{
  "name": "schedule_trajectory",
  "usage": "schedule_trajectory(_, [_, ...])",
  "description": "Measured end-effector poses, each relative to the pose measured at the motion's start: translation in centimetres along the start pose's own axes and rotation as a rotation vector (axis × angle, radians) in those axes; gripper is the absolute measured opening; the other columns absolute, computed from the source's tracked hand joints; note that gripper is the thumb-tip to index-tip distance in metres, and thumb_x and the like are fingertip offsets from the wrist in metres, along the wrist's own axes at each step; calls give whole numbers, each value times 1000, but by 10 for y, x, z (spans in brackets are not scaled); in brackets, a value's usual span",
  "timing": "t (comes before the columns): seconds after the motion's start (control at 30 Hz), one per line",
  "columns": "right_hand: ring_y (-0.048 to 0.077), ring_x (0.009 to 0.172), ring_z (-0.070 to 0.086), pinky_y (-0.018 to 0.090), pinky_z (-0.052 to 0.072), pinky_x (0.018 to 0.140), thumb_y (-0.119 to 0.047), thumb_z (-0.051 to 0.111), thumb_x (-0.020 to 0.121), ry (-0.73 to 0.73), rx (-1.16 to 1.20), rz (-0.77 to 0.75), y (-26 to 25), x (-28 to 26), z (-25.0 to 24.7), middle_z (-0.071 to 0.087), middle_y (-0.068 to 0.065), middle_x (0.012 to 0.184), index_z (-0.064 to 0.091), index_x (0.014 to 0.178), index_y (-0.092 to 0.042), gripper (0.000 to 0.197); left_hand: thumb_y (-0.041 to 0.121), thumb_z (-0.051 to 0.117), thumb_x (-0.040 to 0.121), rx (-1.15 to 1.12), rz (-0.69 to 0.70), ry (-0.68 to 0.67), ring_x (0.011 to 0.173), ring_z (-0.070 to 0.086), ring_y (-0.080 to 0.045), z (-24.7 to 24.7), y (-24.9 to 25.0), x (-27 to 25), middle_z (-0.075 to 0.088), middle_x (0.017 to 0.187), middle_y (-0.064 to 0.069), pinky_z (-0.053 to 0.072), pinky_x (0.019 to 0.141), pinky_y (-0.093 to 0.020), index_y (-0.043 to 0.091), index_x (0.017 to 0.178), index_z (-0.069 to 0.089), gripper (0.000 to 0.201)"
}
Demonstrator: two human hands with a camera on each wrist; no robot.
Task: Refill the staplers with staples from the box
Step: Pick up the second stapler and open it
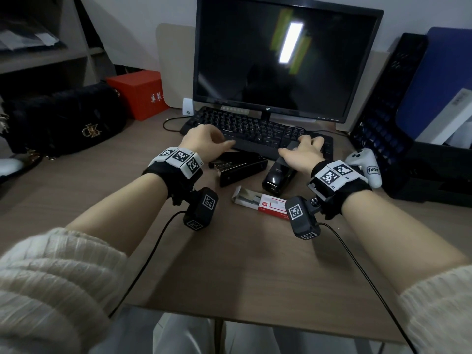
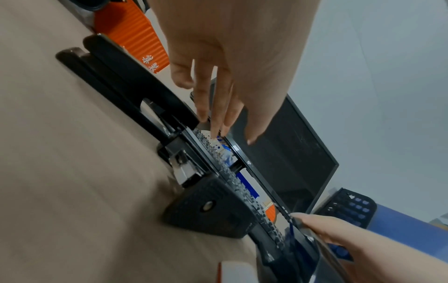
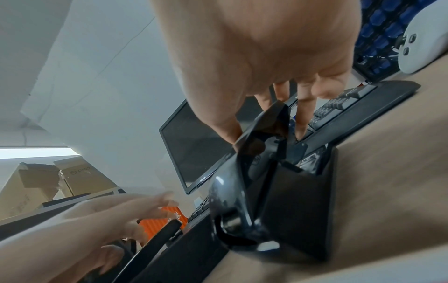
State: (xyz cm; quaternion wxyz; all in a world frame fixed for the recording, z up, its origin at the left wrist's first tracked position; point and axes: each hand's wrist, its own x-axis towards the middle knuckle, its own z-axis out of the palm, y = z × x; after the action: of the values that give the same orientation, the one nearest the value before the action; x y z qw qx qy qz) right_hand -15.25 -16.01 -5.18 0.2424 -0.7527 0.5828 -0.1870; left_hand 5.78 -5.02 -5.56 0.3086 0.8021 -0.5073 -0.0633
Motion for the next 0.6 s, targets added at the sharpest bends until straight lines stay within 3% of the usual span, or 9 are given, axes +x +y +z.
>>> schedule_trajectory(0.1, [33,122,46,40,38,106,-45,57,89,0,5,-14,0,1,1,19,8,144,29,144,-12,71,86,58,60,177,-63,-205,138,34,-28,10,-6,2,45,147,-3,34,111,-46,26,144,42,104])
schedule_trajectory(0.13, [32,122,46,40,39,106,-45,57,89,-1,4,-17,1,1,1,19,7,144,29,144,-12,70,90,57,53,215,-78,-265,143,24,-30,12,-7,1,36,153,-3,29,114,-50,31,149,33,115])
schedule_trajectory(0.2, [32,123,46,40,38,106,-45,56,89,-2,5,-15,1,2,1,19,7,145,29,145,-13,70,94,58,42,235,-76,-354,145,20,-31,16,-7,1,28,157,-4,29,114,-52,39,151,21,127])
schedule_trajectory(0.33, [32,125,44,39,37,107,-46,56,89,-5,13,-19,2,1,2,19,7,146,29,145,-13,71,75,68,65,230,-35,-450,140,36,-26,16,-1,-2,33,155,-2,34,113,-43,28,153,22,110])
schedule_trajectory(0.43, [33,127,43,38,36,108,-47,56,89,-12,14,-25,3,1,2,17,8,149,28,146,-13,72,64,75,68,231,-14,-432,124,51,-22,15,2,-4,51,140,-2,44,102,-33,22,144,38,94])
schedule_trajectory(0.5, [34,129,42,39,35,110,-48,56,89,-15,12,-27,3,0,2,15,8,150,27,146,-13,73,54,80,68,196,-7,-385,119,54,-21,15,4,-4,55,134,-2,46,96,-31,18,140,43,88])
schedule_trajectory(0.6, [34,134,34,39,31,112,-48,55,90,-1,13,-35,3,-4,1,17,8,149,28,146,-13,72,46,84,67,165,1,-332,126,49,-24,14,6,-6,49,141,-5,44,102,-35,14,145,36,97])
